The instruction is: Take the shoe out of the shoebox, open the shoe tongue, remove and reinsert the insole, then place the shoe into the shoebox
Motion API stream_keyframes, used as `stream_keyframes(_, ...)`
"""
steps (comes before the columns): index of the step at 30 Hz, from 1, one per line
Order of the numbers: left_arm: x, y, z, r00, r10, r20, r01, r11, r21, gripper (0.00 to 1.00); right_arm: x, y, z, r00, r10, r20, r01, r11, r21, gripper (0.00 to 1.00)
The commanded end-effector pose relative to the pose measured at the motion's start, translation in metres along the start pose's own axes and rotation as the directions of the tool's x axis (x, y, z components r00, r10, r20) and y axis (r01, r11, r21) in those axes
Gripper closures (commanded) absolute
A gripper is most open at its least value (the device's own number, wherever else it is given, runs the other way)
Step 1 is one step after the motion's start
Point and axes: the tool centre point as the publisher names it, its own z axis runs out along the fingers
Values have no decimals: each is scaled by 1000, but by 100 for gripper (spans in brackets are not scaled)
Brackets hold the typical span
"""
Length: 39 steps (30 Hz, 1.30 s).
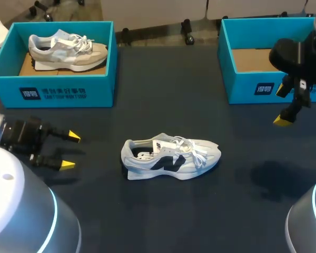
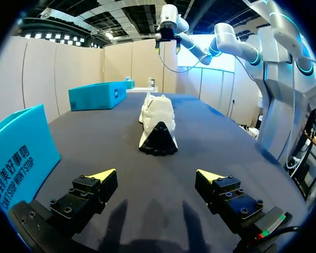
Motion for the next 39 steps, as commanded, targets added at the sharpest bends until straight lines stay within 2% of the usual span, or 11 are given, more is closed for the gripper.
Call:
stream_keyframes(1,-1,0,0,1000,0,-2,0,1000,-1,0,-2,1,1,1000,1,-3,-1,1000,4,0)
stream_keyframes(13,-1,0,0,1000,0,-2,0,1000,-1,0,-2,1,1,1000,1,-3,-1,1000,4,0)
stream_keyframes(22,2,-6,22,1000,0,18,0,1000,-9,0,-2,1,1,1000,1,-3,-1,1000,4,0)
stream_keyframes(39,7,-15,77,998,8,67,-8,1000,1,0,-2,1,1,1000,1,-3,-1,1000,4,0)
